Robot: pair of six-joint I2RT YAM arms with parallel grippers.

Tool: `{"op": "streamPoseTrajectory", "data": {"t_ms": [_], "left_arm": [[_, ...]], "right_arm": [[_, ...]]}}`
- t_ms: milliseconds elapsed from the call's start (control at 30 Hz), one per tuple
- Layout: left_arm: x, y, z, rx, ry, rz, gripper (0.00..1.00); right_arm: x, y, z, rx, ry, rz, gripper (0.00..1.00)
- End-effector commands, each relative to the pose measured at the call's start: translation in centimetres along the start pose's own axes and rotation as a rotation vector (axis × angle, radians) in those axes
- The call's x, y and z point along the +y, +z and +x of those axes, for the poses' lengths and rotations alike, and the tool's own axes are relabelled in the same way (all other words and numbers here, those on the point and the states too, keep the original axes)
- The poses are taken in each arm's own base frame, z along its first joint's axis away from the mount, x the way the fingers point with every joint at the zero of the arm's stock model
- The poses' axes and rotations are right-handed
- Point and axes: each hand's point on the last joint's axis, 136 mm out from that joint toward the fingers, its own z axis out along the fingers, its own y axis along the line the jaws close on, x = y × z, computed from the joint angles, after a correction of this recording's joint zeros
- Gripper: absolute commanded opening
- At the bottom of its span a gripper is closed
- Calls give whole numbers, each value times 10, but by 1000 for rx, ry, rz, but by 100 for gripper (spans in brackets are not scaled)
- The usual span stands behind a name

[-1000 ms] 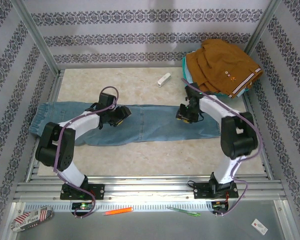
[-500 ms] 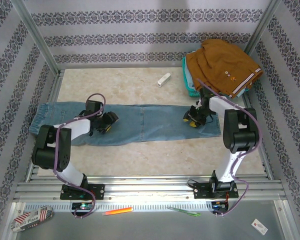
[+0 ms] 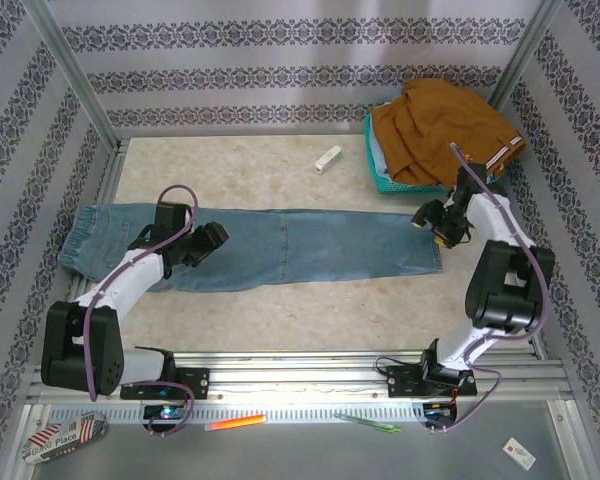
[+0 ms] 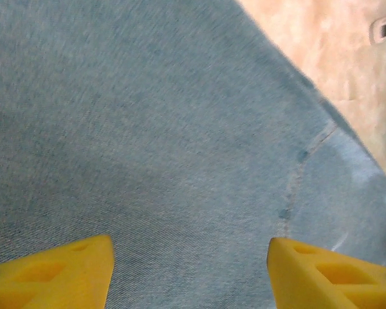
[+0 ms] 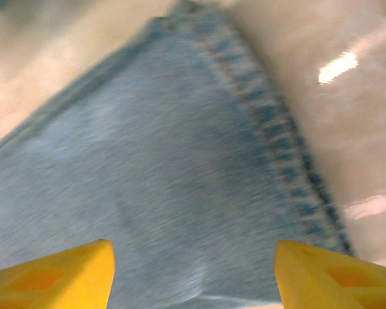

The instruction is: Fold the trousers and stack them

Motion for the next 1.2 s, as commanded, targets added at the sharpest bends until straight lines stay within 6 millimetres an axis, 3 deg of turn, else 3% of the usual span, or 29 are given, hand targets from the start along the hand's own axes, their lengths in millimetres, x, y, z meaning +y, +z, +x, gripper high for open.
{"op": "streamPoseTrajectory", "data": {"t_ms": [0,167,233,333,400,467,600,767,1000,1167], "left_arm": [[1,10,10,70,-20,19,64],[-7,13,6,68,-33,48,64],[-5,14,7,69,-33,43,65],[-8,16,7,86,-24,46,65],[-8,17,6,91,-18,44,65],[-10,17,4,84,-15,50,65],[-12,19,3,86,-13,60,65],[-15,15,3,87,-5,67,65],[-22,2,0,54,28,48,62],[-36,-14,4,16,139,-8,63]], "right_arm": [[-13,15,-11,76,-1,25,69],[-38,41,-3,160,-15,113,72],[-41,53,1,201,0,116,73],[-35,56,0,218,-5,100,69],[-33,57,1,232,-8,82,58],[-30,58,1,240,-3,69,30],[-25,58,2,243,10,31,2],[-23,29,-6,130,72,-4,0],[-32,-39,-19,-64,102,44,0],[-45,-70,-29,-135,107,94,0]]}}
